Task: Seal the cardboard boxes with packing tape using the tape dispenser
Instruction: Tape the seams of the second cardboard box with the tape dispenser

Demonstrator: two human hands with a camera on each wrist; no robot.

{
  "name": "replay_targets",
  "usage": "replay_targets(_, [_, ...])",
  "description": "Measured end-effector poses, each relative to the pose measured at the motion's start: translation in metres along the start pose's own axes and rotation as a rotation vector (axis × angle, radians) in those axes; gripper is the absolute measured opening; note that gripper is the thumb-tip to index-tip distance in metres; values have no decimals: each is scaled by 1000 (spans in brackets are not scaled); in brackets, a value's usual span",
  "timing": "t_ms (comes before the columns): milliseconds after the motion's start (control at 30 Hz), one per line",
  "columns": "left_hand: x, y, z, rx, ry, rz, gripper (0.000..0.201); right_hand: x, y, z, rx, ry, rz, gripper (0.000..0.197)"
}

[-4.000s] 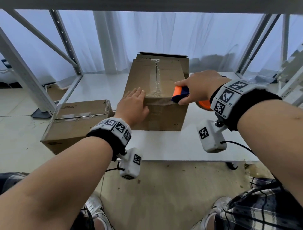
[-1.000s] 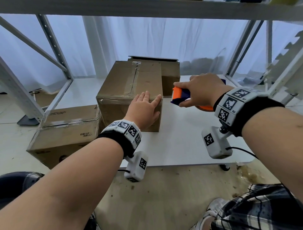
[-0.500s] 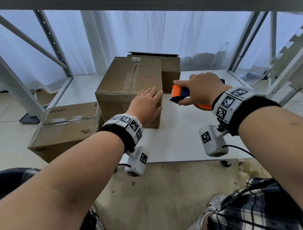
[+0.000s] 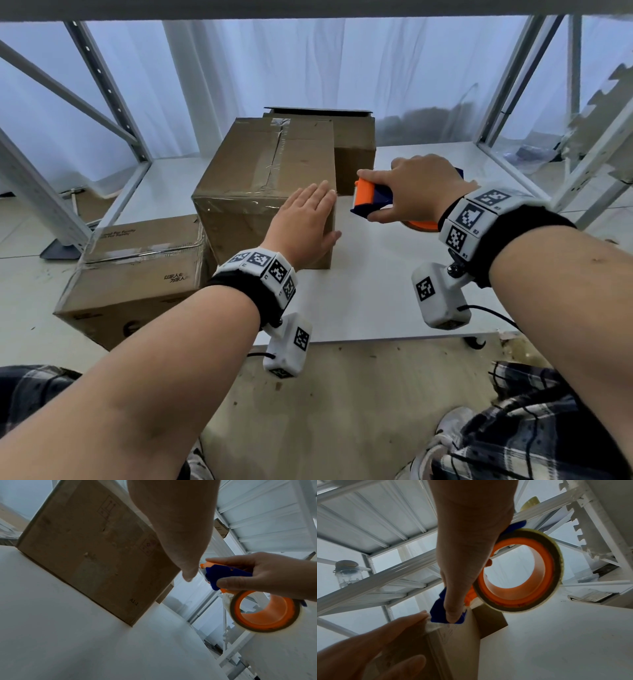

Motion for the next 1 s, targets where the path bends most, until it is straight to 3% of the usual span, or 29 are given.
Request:
replay_targets(267, [0,1,2,28,-62,18,58,-15,-18,-14,155,-78,3,78])
replay_targets(467, [-1,2,1,30,-73,17,56,-32,-59,-32,83,-44,-68,78])
replay_targets(633, [-2,2,1,22,-84,20,56,-27,-49,-27,-38,-37,-30,75])
replay_targets(1000, [3,0,2,33,-84,7,55,-36,-42,-45,-28,-5,-62,76])
Point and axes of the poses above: each hand's wrist, its own x-axis towards the middle knuckle, its own z-axis out of the back of the hand, y = z × x, the point moved 7 cm from there along x, towards the middle knuckle, and after that the axes turned 15 degrees about -z, right-handed, at the moved point
